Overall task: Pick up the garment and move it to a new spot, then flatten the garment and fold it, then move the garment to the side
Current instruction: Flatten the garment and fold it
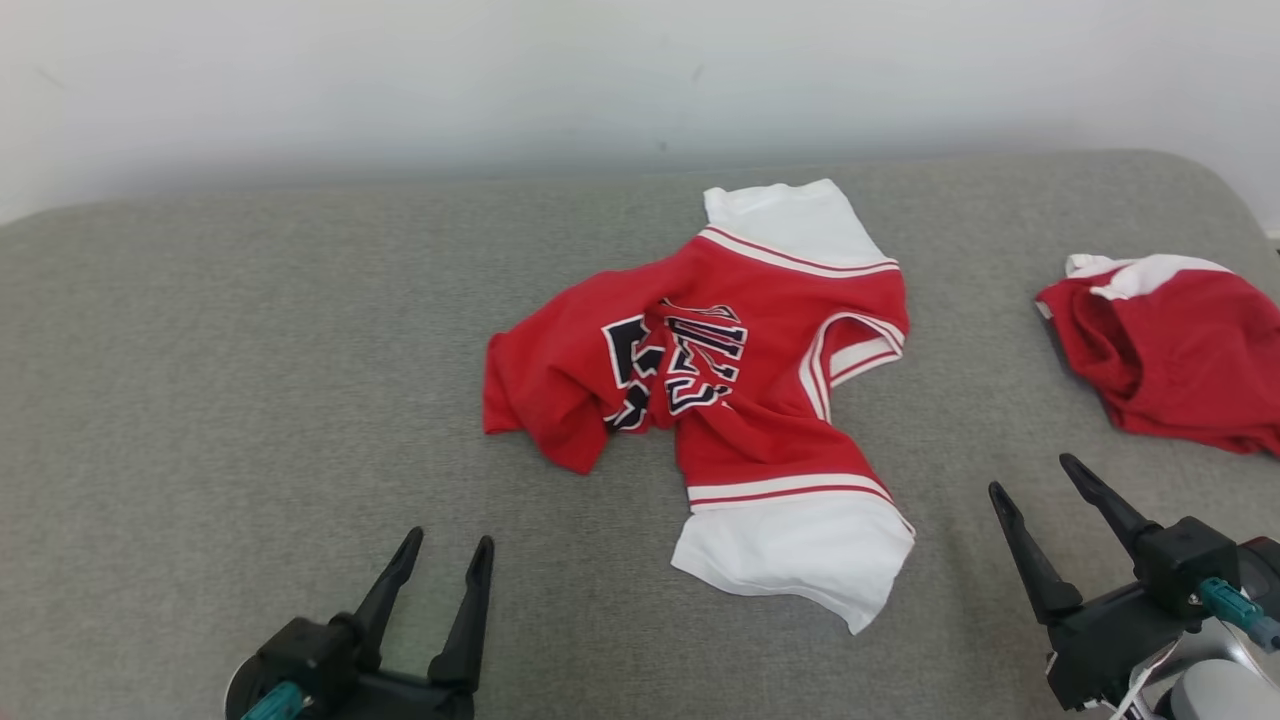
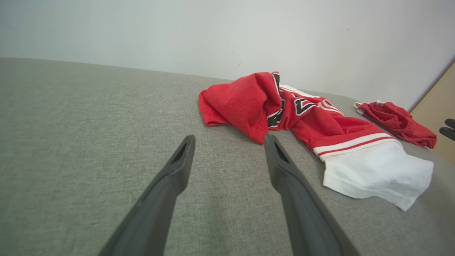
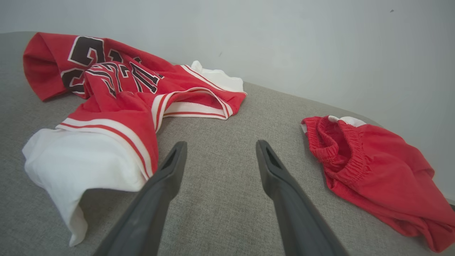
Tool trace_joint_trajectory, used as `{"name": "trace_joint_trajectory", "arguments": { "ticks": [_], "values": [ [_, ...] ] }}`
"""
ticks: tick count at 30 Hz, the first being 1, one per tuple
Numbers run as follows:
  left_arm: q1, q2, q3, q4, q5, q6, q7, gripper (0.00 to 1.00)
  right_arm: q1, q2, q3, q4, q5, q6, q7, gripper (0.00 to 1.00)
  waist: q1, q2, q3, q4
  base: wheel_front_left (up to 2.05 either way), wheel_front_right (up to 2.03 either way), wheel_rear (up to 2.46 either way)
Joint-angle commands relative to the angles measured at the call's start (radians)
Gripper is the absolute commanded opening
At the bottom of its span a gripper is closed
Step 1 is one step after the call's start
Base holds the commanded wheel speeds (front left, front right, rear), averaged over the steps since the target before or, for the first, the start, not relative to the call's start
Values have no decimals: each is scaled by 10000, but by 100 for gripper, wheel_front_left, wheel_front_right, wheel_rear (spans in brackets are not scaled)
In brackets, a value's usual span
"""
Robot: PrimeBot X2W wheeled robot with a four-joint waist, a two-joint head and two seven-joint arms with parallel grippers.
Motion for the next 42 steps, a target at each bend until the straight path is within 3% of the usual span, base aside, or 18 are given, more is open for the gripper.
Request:
{"name": "trace_joint_trajectory", "arguments": {
  "ticks": [1,11,20,29,30,31,32,36,42],
  "values": [
    [-347,3,-226,162,95,-21,-37,100,204,457,-506,-189,-442,-7,-1,100,0,0,213,-409,0,0,0],
    [-1728,6,-714,1210,602,-24,-37,100,-33,1722,-1469,-685,-1288,-7,-1,100,0,0,989,-1179,0,0,0],
    [-2664,15,-193,2333,1086,607,-37,100,-286,2357,-1764,-996,-1336,-7,-1,100,0,0,1564,-1843,0,0,0],
    [-3031,9,450,2393,1023,1063,-37,100,-213,2879,-2051,-1067,-1367,-7,-1,100,0,0,1688,-2090,0,0,0],
    [-3062,9,494,2304,1013,1060,-37,90,-202,2907,-2064,-1051,-1382,-7,-1,100,0,0,1683,-2079,0,0,0],
    [-3078,9,528,2175,1069,1040,-37,33,-190,2934,-2067,-1038,-1382,-7,-1,100,0,0,1672,-2058,0,0,0],
    [-3065,9,520,2065,1106,982,-37,0,-176,2945,-2085,-1034,-1374,-7,-1,100,0,0,1655,-2016,0,0,0],
    [-2878,7,503,1233,1070,797,-37,0,-94,2880,-2148,-1020,-1321,-7,-1,100,0,0,1566,-1731,0,0,0],
    [-2515,2,576,-303,1229,683,-35,0,87,2805,-2331,-909,-1228,-7,-1,100,0,0,1338,-780,0,0,0]
  ]
}}
